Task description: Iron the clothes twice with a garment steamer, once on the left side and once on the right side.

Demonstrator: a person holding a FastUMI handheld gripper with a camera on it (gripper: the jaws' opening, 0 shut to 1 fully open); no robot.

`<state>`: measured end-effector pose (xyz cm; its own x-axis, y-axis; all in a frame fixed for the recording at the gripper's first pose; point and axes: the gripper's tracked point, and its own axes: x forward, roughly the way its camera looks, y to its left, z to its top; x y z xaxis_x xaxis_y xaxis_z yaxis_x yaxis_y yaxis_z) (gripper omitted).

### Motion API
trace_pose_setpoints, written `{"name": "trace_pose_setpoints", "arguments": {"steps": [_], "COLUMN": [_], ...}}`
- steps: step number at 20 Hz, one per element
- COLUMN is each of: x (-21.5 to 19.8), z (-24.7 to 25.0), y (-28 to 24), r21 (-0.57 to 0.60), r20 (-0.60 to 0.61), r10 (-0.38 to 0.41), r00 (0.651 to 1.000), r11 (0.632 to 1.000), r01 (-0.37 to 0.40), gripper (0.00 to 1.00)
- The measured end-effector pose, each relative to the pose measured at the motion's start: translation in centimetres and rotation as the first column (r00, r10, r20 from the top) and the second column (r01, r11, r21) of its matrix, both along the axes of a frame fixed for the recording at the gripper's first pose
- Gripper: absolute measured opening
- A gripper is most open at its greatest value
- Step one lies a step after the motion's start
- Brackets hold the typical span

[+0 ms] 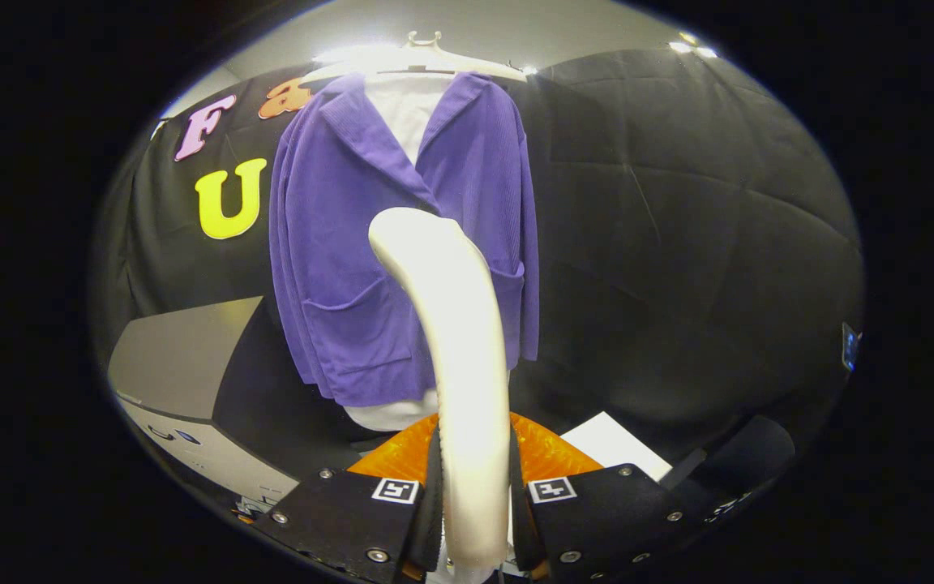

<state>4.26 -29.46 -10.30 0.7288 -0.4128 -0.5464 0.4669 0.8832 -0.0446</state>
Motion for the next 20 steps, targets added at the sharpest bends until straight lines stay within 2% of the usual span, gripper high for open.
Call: {"name": "trace_pose_setpoints", "arguments": {"steps": [7, 11, 15, 20], "x": [2.3, 5.1, 8.5, 12.4], "z": [8.1, 12.5, 14.8, 15.9], "y": [-3.1, -4.9, -7.1, -9.3], "r21": [-0.045, -0.052, -0.078, -0.203], "r20": [0.145, 0.245, 0.298, 0.305], "r10": [0.01, -0.043, -0.108, -0.169], "r00": [0.989, 0.968, 0.948, 0.937], "r11": [0.999, 0.997, 0.987, 0.95], "r01": [-0.003, 0.057, 0.137, 0.238], "gripper": [0.35, 0.34, 0.34, 0.34]}}
